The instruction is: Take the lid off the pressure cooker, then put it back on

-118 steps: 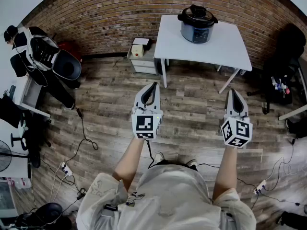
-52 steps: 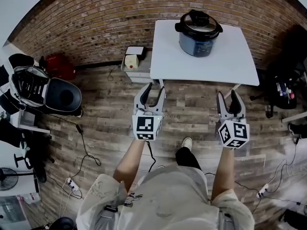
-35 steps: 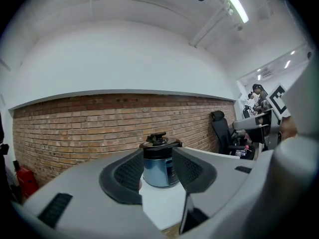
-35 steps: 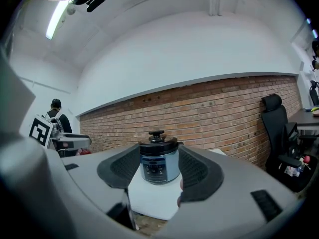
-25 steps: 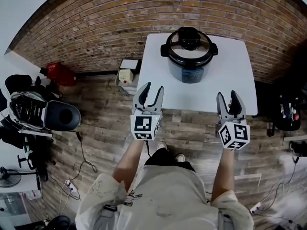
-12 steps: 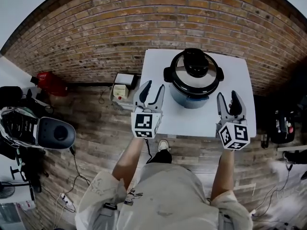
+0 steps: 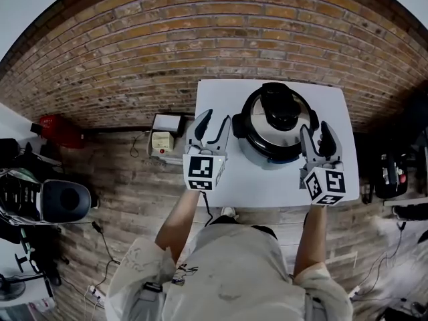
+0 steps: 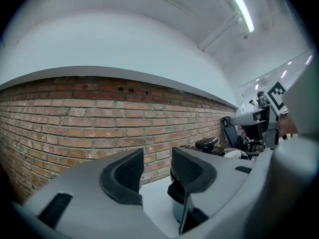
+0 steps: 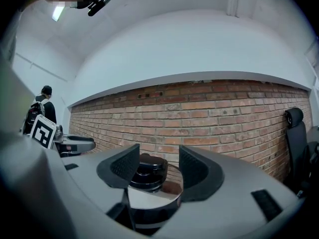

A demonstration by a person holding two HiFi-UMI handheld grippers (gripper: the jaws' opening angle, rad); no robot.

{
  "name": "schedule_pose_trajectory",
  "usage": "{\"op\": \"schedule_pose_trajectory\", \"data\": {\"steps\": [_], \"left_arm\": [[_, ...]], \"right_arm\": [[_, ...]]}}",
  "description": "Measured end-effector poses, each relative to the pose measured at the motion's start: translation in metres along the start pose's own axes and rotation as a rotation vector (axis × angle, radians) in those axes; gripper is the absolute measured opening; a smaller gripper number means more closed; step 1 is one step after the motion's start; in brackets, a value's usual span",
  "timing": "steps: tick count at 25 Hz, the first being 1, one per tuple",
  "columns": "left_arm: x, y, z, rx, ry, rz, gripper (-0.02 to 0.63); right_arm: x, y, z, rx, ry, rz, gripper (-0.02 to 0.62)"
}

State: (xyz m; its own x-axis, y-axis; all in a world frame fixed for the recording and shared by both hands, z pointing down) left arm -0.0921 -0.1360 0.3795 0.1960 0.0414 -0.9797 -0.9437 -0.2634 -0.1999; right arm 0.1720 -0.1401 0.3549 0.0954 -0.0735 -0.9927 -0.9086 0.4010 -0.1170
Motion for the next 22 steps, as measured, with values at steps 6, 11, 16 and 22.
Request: {"op": "schedule_pose_trajectory", "data": {"steps": [6,11,16,22], "left_arm": [[-0.009,0.007,-0.019,-0.026,-0.005,0.01,0.195],[-0.012,0.011,-0.036,-0.039,0.008,-0.001,0.195],[-0.004,0.011,-0.055,-0.031,-0.01,-0.003,0.195],[0.002,0.012,-0.07,-0.024,-0.004,-0.016,0.195]], "right_arm": [[-0.002,-0.003,-0.011,-0.024,0.0,0.008,0.261],[-0.001,-0.008,-0.026,-0.012,-0.018,-0.002,0.261],[0.009,-0.022,-0.043,0.008,-0.04,0.003,0.261],[0.018,-0.033,-0.059,0.025,-0.043,0.005,0.261]]}}
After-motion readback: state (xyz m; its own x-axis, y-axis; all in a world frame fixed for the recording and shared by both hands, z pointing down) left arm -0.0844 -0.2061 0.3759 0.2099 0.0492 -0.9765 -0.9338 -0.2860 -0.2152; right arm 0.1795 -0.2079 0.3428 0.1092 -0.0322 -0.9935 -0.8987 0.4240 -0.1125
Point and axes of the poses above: the fingertips, and each gripper's own axes: z backward along the fingers, y to its left, x out of its top, the point moved 2 cm from there along z, backward along the fingers, and after that the axes turned 6 degrees about -z, right-handed, at the moved point
